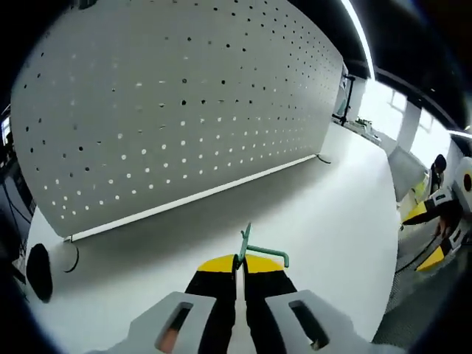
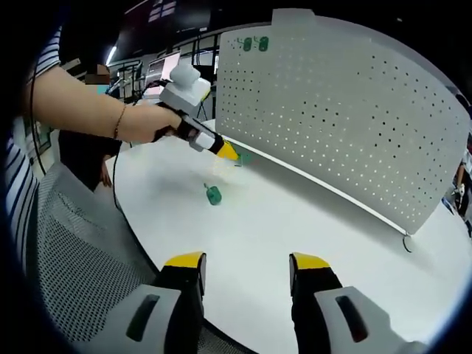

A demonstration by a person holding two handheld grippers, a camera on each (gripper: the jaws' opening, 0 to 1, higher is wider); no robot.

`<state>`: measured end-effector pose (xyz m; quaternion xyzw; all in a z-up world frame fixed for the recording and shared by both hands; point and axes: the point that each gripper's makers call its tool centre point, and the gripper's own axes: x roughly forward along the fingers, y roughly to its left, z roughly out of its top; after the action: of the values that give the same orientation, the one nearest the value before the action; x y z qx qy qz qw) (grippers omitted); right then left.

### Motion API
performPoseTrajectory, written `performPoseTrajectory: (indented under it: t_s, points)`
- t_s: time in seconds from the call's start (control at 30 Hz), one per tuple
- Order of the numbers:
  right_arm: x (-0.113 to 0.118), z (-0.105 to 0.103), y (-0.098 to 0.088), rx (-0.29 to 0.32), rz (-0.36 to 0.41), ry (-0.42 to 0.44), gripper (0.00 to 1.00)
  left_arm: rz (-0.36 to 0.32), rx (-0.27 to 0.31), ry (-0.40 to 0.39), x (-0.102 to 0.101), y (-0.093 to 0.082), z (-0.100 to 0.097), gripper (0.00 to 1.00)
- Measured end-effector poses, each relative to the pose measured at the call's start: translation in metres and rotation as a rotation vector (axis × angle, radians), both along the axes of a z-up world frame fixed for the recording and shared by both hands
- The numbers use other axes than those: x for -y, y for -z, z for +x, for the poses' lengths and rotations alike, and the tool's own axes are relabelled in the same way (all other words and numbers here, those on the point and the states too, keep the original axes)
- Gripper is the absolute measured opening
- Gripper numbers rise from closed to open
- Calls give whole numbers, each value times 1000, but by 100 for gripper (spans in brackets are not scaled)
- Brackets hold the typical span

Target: Insert the hook assembly into the mounting plate slot until the hook locks in place.

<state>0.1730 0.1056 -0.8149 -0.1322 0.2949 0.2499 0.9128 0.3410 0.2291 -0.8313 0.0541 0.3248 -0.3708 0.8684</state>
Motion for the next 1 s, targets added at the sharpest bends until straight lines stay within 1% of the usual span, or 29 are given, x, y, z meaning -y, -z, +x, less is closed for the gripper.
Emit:
performPoseTrajectory:
  t_s: [0.03, 0.1, 0.13, 0.17, 0.23, 0.27, 0.3, 0.33, 0.37, 0.4, 0.43, 0.5, 0.53, 0.57, 0.67, 0.73, 0.8, 0.87, 0.97, 1.0]
  points:
    - [-1, 0, -1, 0, 2, -3, 43, 12, -3, 15, 1, -5, -2, 2]
    - [-6, 4, -4, 10, -4, -25, 43, 40, -33, 27, 2, -11, -7, 2]
    - [-8, 6, -6, 13, -5, -37, 42, 35, -36, 30, 4, -16, -8, 1]
    - [-12, 11, -9, 21, -5, -52, 41, 34, -55, 36, 6, -19, -11, 1]
    - [-19, 17, -14, 34, -11, -85, 39, 30, -135, 34, 8, -24, -22, 1]
    - [-23, 21, -16, 46, -15, -100, 39, 30, -165, 35, 9, -26, -26, 1]
    - [-26, 23, -18, 52, -22, -121, 38, 32, -188, 40, 10, -26, -30, 1]
    - [-30, 28, -21, 66, -32, -139, 38, 41, -241, 48, 11, -26, -38, 1]
    - [-33, 30, -22, 69, -35, -153, 38, 40, -256, 40, 12, -27, -40, 1]
    - [-39, 34, -24, 74, -33, -171, 37, 45, -301, 58, 14, -27, -48, 1]
    - [-42, 36, -24, 76, -36, -183, 36, 45, -323, 55, 14, -26, -51, 1]
    - [-52, 40, -25, 80, -49, -229, 35, 44, -345, 58, 16, -26, -56, 1]
    - [-56, 42, -25, 88, -71, -257, 34, 38, -381, 57, 18, -26, -61, 1]
    - [-58, 43, -25, 91, -78, -266, 33, 37, -410, 71, 20, -26, -67, 1]
    - [-67, 45, -25, 103, -108, -308, 30, 49, -476, 91, 24, -26, -81, 1]
    - [-74, 45, -25, 103, -112, -336, 29, 60, -488, 99, 26, -26, -87, 1]
    - [-78, 44, -23, 103, -135, -364, 26, 60, -521, 108, 27, -27, -94, 1]
    - [-80, 43, -21, 121, -192, -405, 24, 57, -555, 113, 28, -27, -99, 1]
    - [-84, 42, -22, 135, -204, -418, 21, 61, -579, 124, 29, -26, -105, 1]
    - [-85, 42, -22, 136, -208, -422, 21, 57, -597, 127, 30, -27, -109, 1]
